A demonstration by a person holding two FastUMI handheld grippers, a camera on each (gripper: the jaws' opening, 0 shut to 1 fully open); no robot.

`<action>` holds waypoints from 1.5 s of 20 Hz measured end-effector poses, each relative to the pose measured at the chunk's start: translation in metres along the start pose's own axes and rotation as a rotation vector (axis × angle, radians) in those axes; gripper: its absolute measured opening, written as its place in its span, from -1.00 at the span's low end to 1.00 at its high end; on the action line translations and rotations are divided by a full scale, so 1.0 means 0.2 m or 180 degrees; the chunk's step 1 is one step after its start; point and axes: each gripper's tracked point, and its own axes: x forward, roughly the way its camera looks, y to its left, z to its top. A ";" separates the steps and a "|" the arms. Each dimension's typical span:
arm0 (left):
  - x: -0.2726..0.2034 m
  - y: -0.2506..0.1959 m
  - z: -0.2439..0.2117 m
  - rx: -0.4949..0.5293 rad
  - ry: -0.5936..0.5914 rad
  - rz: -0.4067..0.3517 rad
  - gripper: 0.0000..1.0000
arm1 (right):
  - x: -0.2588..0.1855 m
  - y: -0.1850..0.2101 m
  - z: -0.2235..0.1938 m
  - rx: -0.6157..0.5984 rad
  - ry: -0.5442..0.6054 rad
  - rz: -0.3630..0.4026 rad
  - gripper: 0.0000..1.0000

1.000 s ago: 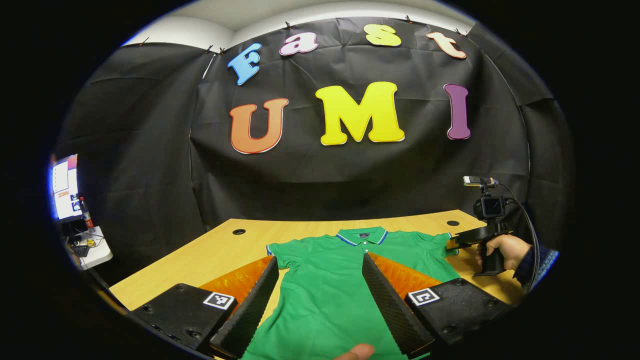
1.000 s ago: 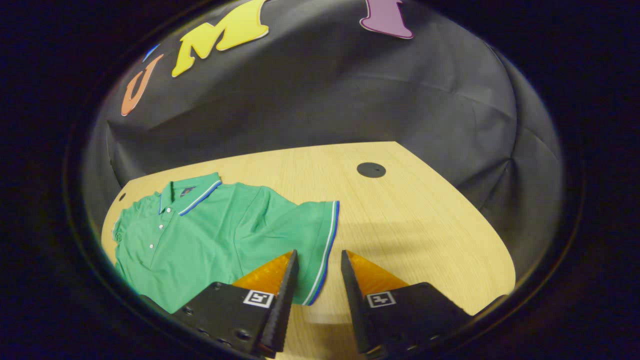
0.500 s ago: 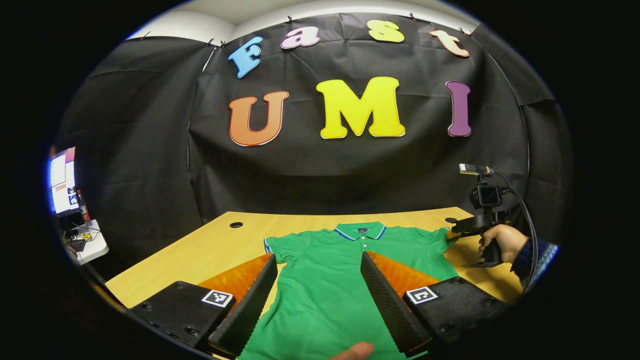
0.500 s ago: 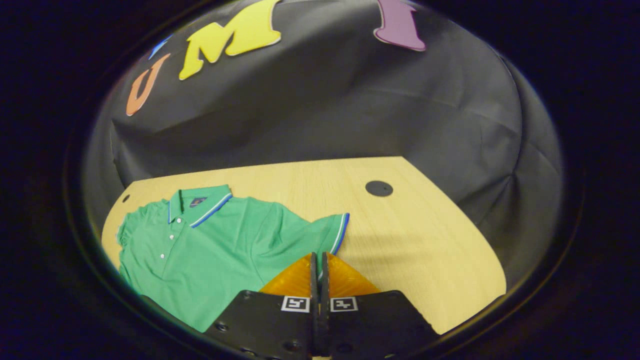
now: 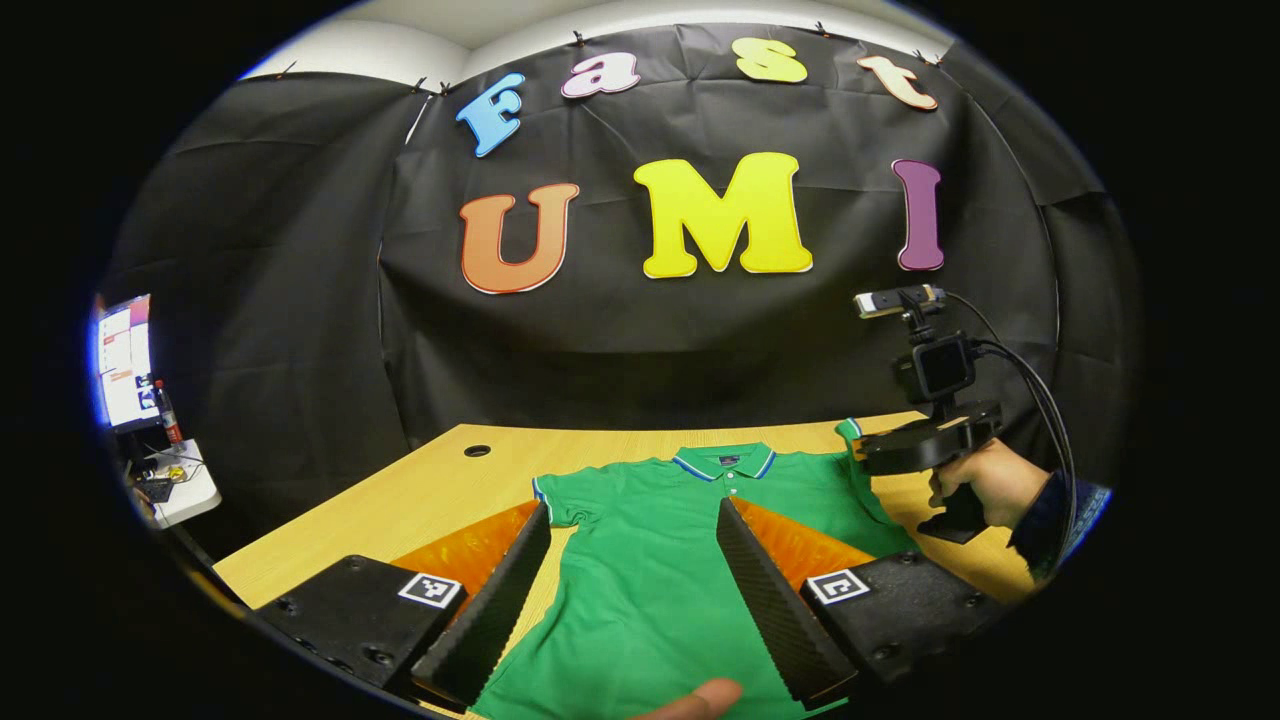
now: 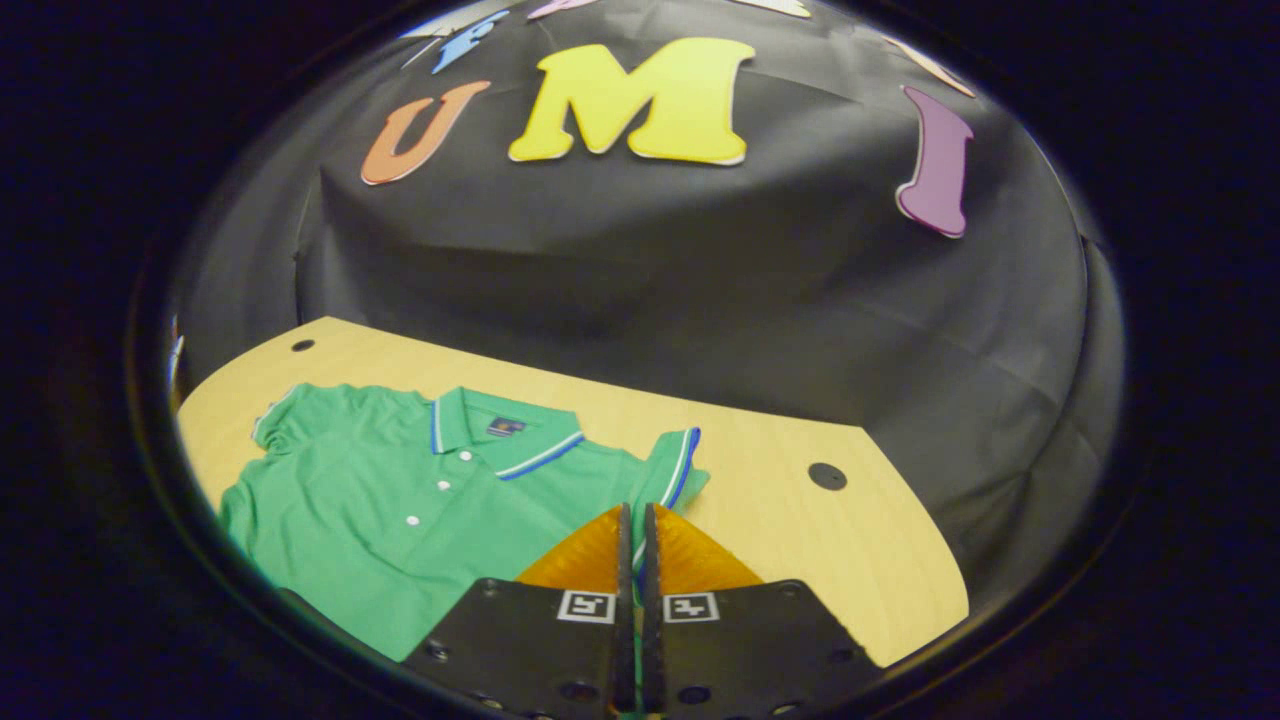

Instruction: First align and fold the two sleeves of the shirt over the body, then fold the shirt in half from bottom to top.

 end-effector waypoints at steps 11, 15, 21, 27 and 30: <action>0.07 0.07 -0.02 -0.0007 0.0005 0.0093 1.00 | -0.62 0.21 0.29 0.0302 -0.0816 0.0482 0.93; 0.09 0.08 -0.04 0.0000 0.0037 0.0127 1.00 | -0.87 0.13 0.26 0.0255 -0.0969 0.0431 0.91; 0.07 0.05 -0.03 -0.0009 -0.0002 0.0078 1.00 | -1.14 -0.03 0.11 0.0323 -0.0947 0.0277 0.90; 0.07 0.00 0.01 -0.0031 -0.0074 0.0045 1.00 | -1.34 -0.14 -0.04 0.0434 -0.1112 0.0257 0.90; 0.08 0.01 0.01 -0.0065 -0.0111 0.0066 1.00 | -1.41 -0.14 -0.03 0.0479 -0.1201 0.0316 0.92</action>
